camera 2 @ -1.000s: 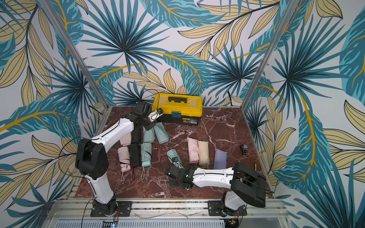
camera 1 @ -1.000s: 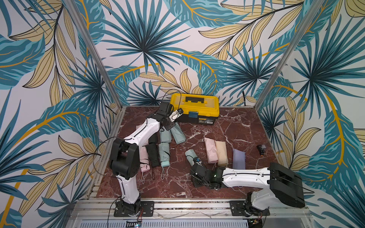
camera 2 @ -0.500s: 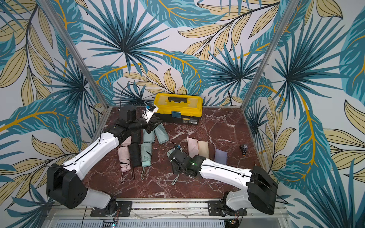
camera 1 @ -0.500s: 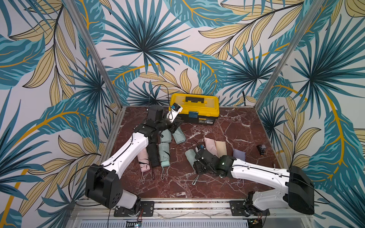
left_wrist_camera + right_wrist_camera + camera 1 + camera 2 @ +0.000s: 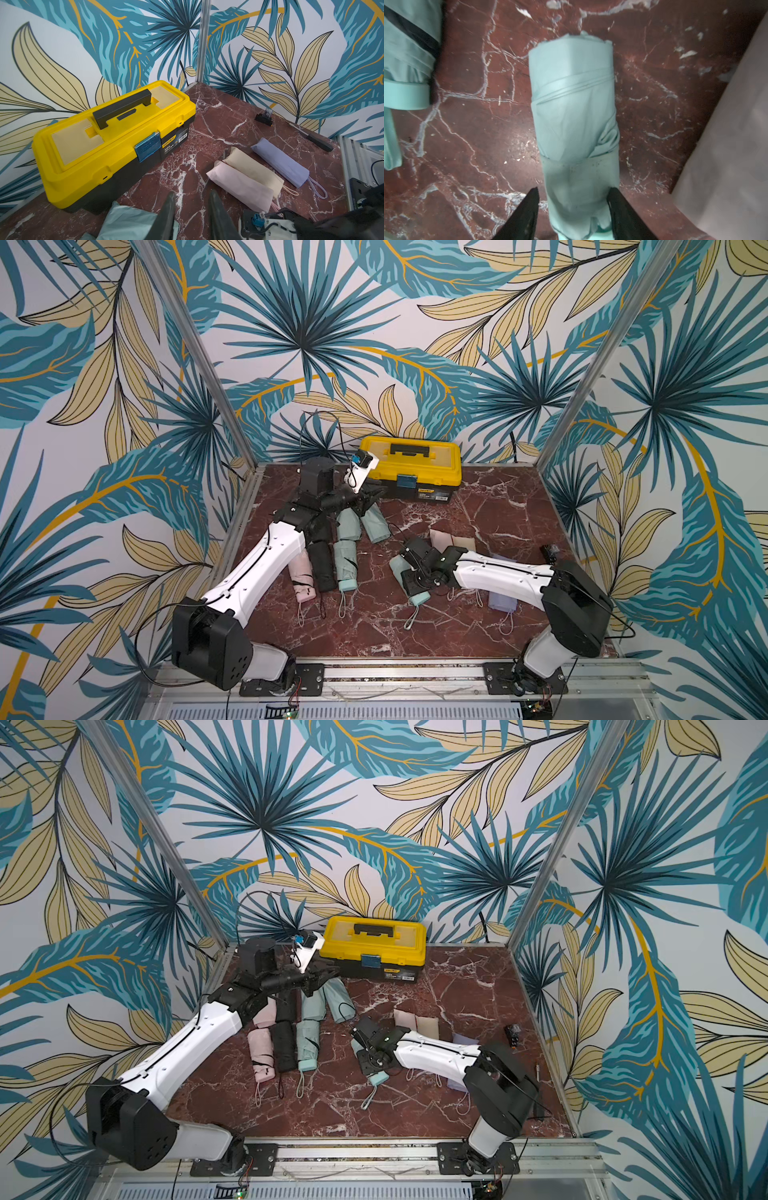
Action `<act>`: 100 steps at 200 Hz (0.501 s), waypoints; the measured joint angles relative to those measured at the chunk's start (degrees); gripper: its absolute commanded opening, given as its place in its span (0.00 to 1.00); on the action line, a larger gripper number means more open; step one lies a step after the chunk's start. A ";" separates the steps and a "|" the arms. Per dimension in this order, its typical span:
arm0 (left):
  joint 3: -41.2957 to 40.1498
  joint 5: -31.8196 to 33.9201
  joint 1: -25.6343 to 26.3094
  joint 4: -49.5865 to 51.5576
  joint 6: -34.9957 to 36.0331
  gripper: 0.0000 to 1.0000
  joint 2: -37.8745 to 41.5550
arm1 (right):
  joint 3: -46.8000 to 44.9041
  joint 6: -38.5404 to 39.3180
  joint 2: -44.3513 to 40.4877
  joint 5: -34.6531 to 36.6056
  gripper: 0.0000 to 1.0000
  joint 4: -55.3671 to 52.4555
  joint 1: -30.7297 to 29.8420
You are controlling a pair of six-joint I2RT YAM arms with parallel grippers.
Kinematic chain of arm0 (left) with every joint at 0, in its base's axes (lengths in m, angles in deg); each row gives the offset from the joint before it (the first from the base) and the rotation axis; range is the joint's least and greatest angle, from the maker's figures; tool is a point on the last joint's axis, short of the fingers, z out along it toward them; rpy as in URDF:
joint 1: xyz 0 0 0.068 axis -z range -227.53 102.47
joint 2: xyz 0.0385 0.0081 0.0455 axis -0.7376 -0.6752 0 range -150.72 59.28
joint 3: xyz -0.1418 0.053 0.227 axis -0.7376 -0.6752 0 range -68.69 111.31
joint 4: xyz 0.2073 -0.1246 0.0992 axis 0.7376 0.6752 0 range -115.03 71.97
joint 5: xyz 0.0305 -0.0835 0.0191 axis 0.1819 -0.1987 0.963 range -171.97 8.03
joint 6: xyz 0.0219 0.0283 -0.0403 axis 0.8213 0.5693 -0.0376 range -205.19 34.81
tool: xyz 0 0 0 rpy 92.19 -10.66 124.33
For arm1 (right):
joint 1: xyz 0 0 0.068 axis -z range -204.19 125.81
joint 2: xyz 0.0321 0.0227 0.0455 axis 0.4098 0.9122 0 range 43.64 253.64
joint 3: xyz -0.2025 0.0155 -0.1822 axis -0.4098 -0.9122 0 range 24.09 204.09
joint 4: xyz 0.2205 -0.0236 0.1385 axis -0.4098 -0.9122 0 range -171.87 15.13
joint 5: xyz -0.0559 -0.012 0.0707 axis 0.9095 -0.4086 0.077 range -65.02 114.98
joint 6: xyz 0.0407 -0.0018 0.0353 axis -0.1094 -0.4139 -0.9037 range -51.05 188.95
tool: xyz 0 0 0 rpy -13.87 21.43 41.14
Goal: Take umbrellas out of sleeves
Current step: Move the umbrella to the center of the board.
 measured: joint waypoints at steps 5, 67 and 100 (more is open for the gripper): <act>0.00 -0.09 -0.11 -0.02 -0.07 0.28 0.07 | 0.22 -0.02 0.59 0.15 0.55 -0.17 0.04; 0.00 -1.07 -1.05 -0.76 -0.83 0.28 0.79 | 1.81 -2.99 2.93 0.79 0.51 -0.68 0.13; 0.00 -1.22 -2.08 -0.92 -1.03 0.28 0.79 | 2.56 -6.84 3.85 0.35 0.51 0.63 0.13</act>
